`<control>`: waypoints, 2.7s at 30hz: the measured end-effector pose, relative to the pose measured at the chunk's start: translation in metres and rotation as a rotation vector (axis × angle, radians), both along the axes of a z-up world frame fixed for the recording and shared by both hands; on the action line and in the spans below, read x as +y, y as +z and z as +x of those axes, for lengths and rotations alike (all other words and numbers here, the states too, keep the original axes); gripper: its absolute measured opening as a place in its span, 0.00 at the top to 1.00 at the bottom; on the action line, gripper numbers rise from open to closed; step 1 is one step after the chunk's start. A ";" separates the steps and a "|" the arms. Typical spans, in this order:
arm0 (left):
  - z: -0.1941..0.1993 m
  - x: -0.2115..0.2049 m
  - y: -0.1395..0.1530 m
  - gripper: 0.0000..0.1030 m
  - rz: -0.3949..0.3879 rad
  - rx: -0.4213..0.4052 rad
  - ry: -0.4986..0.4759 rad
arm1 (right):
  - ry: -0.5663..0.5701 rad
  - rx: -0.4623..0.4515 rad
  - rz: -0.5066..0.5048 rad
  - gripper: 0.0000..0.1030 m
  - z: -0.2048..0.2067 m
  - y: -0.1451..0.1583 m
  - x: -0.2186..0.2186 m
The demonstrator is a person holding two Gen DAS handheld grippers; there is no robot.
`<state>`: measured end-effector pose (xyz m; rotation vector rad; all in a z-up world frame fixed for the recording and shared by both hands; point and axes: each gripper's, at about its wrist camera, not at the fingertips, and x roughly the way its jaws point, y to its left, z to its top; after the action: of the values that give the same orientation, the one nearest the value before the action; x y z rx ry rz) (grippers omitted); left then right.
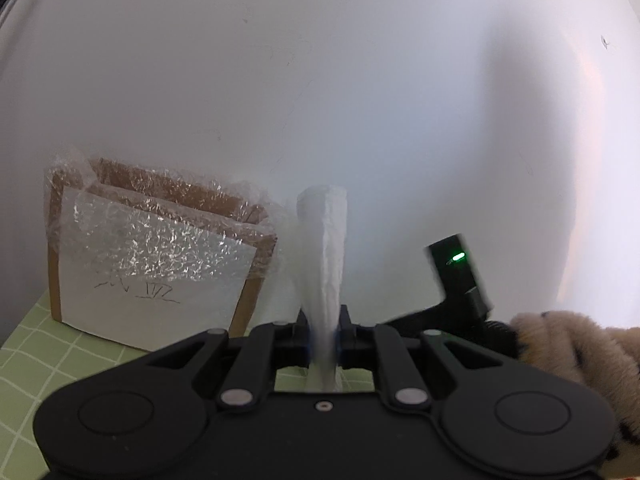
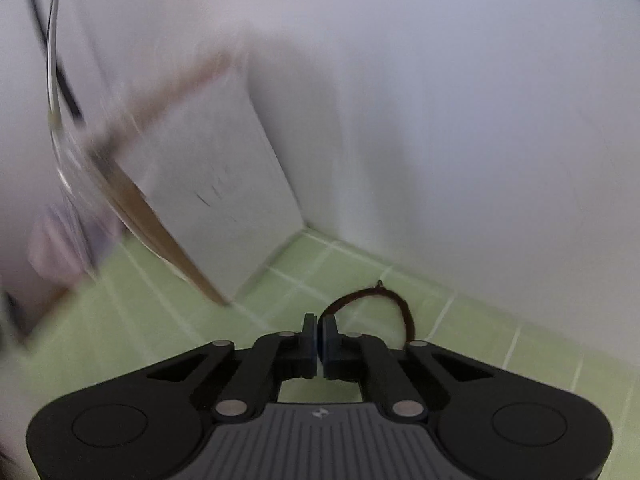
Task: Fold shopping bag
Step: 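Pick up the black rubber band from the table with the right gripper, then stretch the rubber band over the rolled bag held by the left gripper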
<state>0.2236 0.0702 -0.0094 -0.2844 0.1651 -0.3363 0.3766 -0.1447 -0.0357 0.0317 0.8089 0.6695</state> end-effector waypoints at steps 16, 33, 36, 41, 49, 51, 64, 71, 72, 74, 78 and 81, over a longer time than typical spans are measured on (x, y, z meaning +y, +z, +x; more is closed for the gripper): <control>-0.036 -0.029 0.007 0.89 0.099 -0.062 -0.053 | 0.100 0.256 0.733 0.97 -0.073 0.088 -0.048; -0.071 -0.060 0.003 0.89 0.264 -0.180 -0.098 | 0.285 0.264 0.545 0.96 -0.129 0.128 -0.052; -0.069 -0.064 0.002 0.89 0.295 -0.197 -0.103 | 0.321 0.266 0.488 0.93 -0.135 0.131 -0.045; -0.068 -0.064 0.000 0.89 0.279 -0.199 -0.098 | 0.327 0.225 0.328 0.93 -0.149 0.128 -0.028; -0.068 -0.063 -0.003 0.89 0.272 -0.205 -0.080 | 0.313 0.211 0.360 0.77 -0.160 0.124 -0.035; -0.069 -0.062 -0.004 0.89 0.266 -0.204 -0.072 | 0.309 0.173 0.367 0.70 -0.166 0.129 -0.040; -0.074 -0.058 -0.006 0.89 0.247 -0.216 -0.068 | 0.234 -0.056 0.275 0.64 -0.175 0.123 -0.043; -0.076 -0.057 -0.008 0.89 0.262 -0.229 -0.110 | 0.282 -0.137 0.226 0.52 -0.174 0.117 -0.037; -0.077 -0.059 -0.008 0.90 0.272 -0.239 -0.126 | 0.289 -0.143 0.222 0.51 -0.173 0.117 -0.036; -0.082 -0.069 -0.009 0.90 0.319 -0.262 -0.146 | 0.296 -0.149 0.224 0.51 -0.171 0.116 -0.034; -0.089 -0.087 -0.012 0.89 0.386 -0.294 -0.195 | 0.318 -0.152 0.245 0.51 -0.169 0.118 -0.033; -0.092 -0.093 -0.013 0.89 0.410 -0.304 -0.198 | 0.343 -0.156 0.231 0.51 -0.170 0.121 -0.030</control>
<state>0.1317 -0.0232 -0.0229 0.1908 -0.0398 -0.5272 0.2067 -0.1743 0.0857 0.0499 0.5874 1.0750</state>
